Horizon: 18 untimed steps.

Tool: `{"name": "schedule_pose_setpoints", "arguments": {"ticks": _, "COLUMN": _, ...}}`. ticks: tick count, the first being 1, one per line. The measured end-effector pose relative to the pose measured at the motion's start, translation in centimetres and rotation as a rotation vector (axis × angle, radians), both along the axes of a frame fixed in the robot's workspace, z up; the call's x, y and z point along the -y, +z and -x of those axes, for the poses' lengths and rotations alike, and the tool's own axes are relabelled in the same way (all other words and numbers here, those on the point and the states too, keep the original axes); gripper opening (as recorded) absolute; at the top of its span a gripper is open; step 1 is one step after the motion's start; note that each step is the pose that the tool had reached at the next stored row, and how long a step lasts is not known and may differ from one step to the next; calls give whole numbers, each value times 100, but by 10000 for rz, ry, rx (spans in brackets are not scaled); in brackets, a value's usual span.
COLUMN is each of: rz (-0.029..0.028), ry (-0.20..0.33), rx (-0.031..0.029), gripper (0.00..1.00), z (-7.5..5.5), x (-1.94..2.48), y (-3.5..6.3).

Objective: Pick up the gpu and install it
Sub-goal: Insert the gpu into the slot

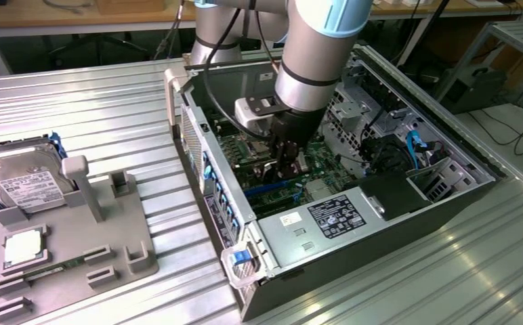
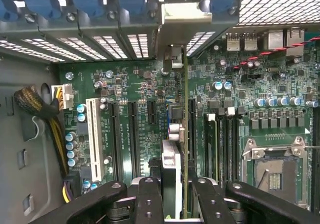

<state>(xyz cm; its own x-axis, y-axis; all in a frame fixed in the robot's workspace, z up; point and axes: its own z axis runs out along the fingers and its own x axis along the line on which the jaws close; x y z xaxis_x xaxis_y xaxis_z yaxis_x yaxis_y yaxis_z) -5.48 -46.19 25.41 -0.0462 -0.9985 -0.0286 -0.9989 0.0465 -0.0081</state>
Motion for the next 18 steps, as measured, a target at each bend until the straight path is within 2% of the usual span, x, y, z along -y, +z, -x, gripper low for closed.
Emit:
{"name": "schedule_pose_setpoints", "arguments": {"ticks": 3, "rz": 2, "ry": -1, "rx": -1, "gripper": 28, "z": 21, "x": 1, "y": -33}}
{"name": "schedule_pose_setpoints", "arguments": {"ticks": 18, "rz": 1, "ry": -1, "rx": 0, "gripper": 28, "z": 55, "x": 0, "y": -47}}
